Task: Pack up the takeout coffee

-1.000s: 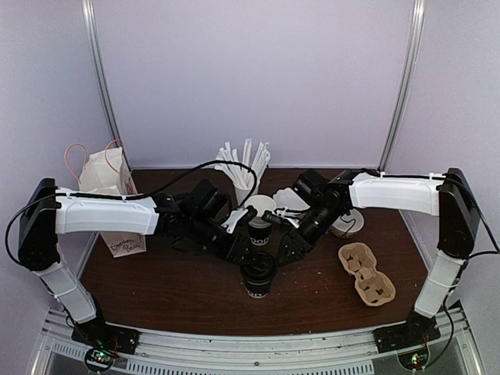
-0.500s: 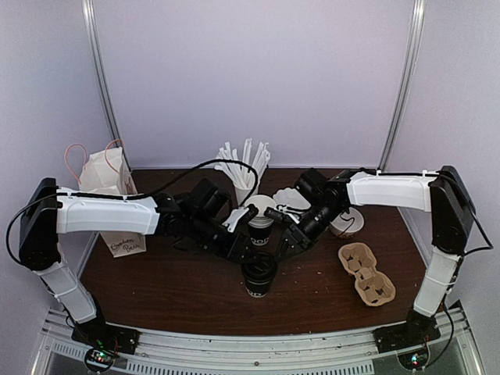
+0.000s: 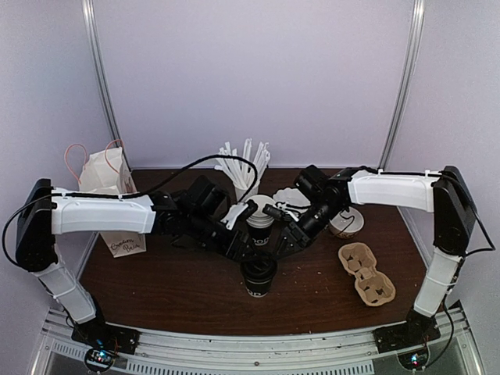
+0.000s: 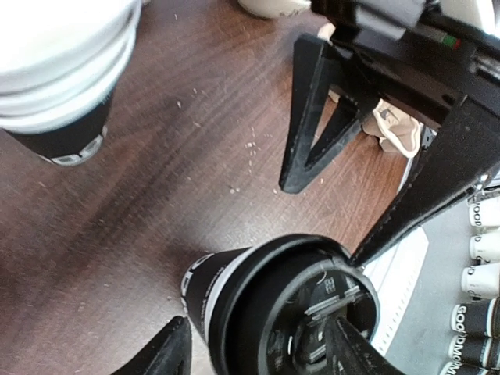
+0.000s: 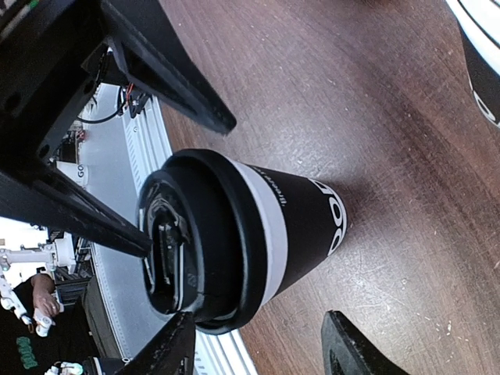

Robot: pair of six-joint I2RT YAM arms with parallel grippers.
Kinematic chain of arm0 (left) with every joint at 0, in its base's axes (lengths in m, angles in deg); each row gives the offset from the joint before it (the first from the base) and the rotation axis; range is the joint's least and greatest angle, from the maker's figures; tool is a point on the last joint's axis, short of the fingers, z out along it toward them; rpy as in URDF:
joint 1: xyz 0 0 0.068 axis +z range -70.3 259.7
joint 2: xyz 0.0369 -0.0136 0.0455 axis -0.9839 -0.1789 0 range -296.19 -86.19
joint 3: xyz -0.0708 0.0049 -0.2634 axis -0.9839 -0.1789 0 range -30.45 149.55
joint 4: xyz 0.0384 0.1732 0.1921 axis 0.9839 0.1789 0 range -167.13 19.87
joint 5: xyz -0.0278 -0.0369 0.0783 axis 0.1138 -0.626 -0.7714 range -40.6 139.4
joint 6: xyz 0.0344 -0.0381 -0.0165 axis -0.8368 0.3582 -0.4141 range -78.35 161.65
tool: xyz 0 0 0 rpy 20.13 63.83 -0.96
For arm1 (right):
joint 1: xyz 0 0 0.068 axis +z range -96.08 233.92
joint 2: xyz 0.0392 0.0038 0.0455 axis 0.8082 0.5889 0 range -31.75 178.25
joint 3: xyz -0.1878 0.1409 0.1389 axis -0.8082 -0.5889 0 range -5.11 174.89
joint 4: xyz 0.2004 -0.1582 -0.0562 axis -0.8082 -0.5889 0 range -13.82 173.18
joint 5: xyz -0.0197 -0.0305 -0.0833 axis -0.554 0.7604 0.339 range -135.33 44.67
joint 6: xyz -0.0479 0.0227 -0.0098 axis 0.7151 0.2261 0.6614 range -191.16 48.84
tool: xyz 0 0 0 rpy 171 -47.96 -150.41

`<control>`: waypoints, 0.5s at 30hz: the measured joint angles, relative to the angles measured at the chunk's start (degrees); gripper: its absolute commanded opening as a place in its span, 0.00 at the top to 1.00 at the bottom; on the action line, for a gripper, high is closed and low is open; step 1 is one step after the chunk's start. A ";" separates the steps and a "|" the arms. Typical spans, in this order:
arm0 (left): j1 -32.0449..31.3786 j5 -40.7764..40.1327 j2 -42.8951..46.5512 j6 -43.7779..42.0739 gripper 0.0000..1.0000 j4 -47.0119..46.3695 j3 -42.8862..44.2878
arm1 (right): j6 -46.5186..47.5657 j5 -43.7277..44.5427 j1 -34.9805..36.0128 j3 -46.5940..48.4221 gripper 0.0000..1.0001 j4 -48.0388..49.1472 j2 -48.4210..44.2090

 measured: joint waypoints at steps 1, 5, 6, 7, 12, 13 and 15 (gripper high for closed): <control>0.00 -0.63 0.52 -0.35 0.36 0.09 0.00 | 0.11 0.00 0.00 0.00 0.38 -0.02 -0.35; 0.00 -3.74 4.22 -2.97 0.28 1.81 0.42 | 0.85 0.35 -0.11 0.00 0.35 -0.13 -2.54; -0.04 -4.61 5.44 -4.09 0.21 2.60 0.72 | 1.27 0.55 -0.22 0.00 0.34 -0.26 -3.34; -0.15 -5.25 6.49 -5.35 0.19 3.10 0.92 | 1.51 0.76 -0.33 0.00 0.32 -0.39 -4.11; -4.02 -9.92 11.23 -13.35 0.17 7.28 2.86 | 4.63 3.15 -1.86 -0.02 0.26 -1.64 -9.18; -5.22 -10.99 11.34 -15.02 0.17 8.20 3.52 | 5.53 3.85 -2.34 -0.11 0.26 -1.84 -10.51; -7.76 -13.44 10.97 -18.43 0.18 10.95 5.09 | 6.93 5.07 -3.74 -0.20 0.25 -2.12 -13.38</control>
